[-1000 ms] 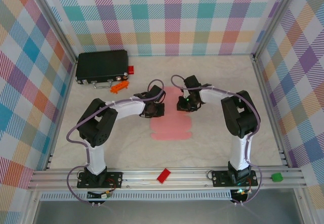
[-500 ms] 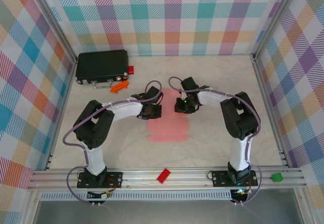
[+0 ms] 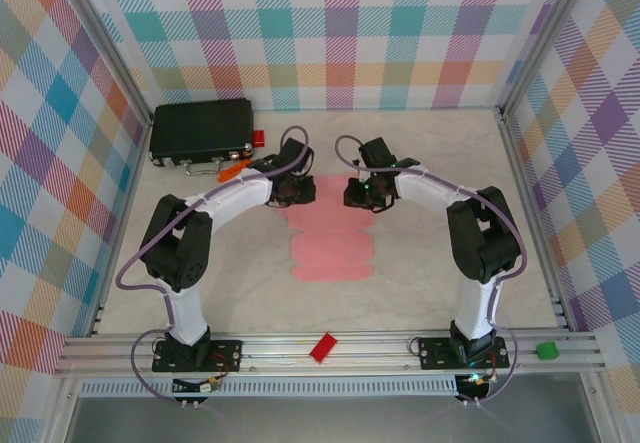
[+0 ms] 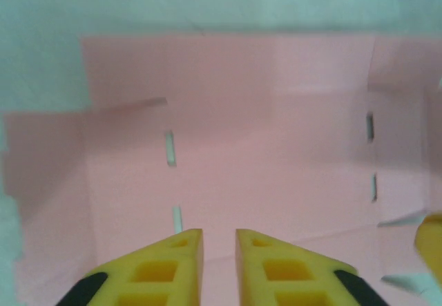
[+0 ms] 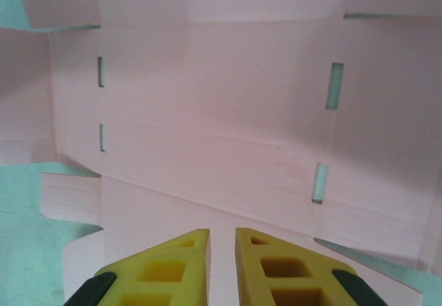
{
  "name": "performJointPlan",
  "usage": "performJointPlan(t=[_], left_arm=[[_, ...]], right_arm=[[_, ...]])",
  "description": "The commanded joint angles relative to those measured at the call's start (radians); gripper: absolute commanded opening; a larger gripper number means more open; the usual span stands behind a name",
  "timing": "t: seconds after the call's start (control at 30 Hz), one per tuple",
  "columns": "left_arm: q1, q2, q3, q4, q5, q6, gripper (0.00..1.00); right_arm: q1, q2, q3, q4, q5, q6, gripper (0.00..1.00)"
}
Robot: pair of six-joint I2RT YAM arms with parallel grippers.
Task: Fold the paper box
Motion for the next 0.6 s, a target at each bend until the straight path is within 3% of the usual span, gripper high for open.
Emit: performJointPlan(t=[0.0, 0.33, 0.57], left_arm=[[0.04, 0.061, 0.087, -0.054, 0.021, 0.043, 0.22], [0.117, 0.253, 0.299, -0.124, 0.008, 0.075, 0.48], [0.13, 0.356, 0.426, -0.198, -0.012, 0.082, 0.5]], right_arm=[[-0.007, 0.054, 0.047, -0.001, -0.053, -0.009, 0.17], [-0.006, 0.147, 0.048, 0.02, -0.093, 0.01, 0.16], [-0.005, 0.177, 0.042, 0.028, -0.103, 0.016, 0.16]])
